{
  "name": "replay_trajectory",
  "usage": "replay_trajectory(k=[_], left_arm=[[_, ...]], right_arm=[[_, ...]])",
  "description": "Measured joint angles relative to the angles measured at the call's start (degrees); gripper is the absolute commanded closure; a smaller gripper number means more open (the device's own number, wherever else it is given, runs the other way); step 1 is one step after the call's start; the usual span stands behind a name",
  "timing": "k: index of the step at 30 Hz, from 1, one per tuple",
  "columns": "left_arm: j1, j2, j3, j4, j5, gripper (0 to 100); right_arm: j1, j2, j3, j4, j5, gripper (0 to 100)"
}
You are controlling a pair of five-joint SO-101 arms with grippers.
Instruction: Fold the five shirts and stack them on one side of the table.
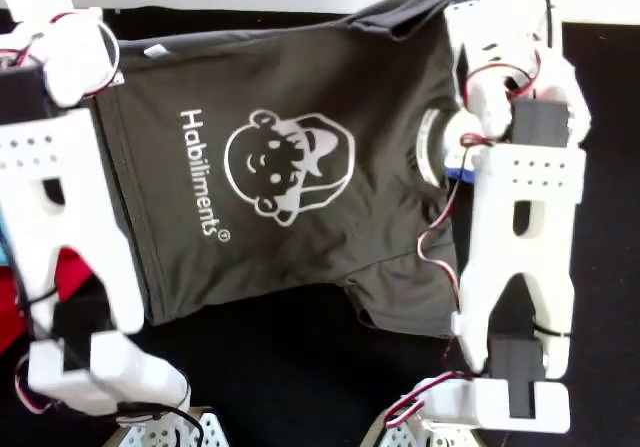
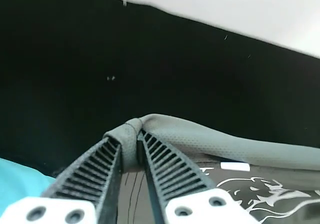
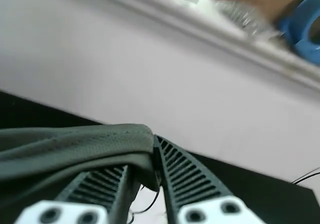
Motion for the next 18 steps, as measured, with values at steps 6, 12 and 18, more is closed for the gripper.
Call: replay_trajectory(k=[6, 12, 18], left_arm=[[0.0, 10.9, -0.3, 2.6, 0.0, 99], [0.0, 18.7, -0.3, 8.2, 0.0, 99], [-0.1, 23.0, -0.3, 17.5, 0.0, 99]], right_arm=[[-1.3, 5.5, 3.4, 6.9, 0.0, 99.2], [-2.7, 8.5, 7.6, 17.0, 0.0, 99.2], [-2.7, 8.5, 10.6, 28.4, 0.0, 99.2]])
